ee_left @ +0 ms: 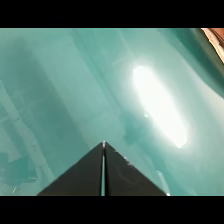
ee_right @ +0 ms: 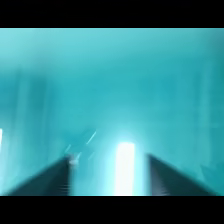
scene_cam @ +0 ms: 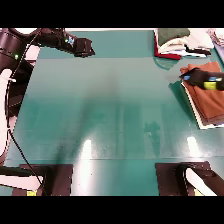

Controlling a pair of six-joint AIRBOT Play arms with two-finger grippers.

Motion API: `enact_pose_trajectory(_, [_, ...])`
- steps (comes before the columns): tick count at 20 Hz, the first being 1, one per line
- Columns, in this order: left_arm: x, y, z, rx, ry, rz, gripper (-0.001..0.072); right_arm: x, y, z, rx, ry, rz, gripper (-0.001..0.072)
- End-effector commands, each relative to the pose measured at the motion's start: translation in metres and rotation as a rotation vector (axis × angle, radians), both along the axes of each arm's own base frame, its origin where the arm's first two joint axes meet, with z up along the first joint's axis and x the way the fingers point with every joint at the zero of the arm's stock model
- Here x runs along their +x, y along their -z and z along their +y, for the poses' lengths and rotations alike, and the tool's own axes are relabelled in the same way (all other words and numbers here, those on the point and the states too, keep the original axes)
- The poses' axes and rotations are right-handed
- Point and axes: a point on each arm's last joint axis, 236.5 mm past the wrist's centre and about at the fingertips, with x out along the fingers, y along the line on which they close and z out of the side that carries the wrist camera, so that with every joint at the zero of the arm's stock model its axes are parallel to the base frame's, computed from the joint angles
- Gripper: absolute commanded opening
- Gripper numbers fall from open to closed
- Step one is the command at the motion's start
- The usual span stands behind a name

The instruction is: Fold the shirts.

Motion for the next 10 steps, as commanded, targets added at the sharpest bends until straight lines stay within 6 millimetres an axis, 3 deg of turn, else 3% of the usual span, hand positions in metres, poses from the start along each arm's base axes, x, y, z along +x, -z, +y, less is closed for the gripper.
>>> enact_pose_trajectory(1, [0.0,-0.001,0.0,-0.001,-0.001,-0.002,0.0026,-0.01,0.018,0.068,0.009,-0.186,0.049,0.0123])
enact_pose_trajectory(2, [0.0,-0.001,0.0,-0.001,-0.001,-0.002,0.0026,-0.011,0.022,0.078,0.009,-0.214,0.059,0.0016])
enact_pose_trajectory(5, [0.0,-0.001,0.0,-0.001,-0.001,-0.002,0.0026,-0.016,0.026,0.092,0.008,-0.255,0.071,0.0016])
enact_pose_trajectory(10, [0.0,-0.001,0.0,-0.001,-0.001,-0.002,0.0026,-0.018,0.026,0.094,0.01,-0.262,0.08,0.0016])
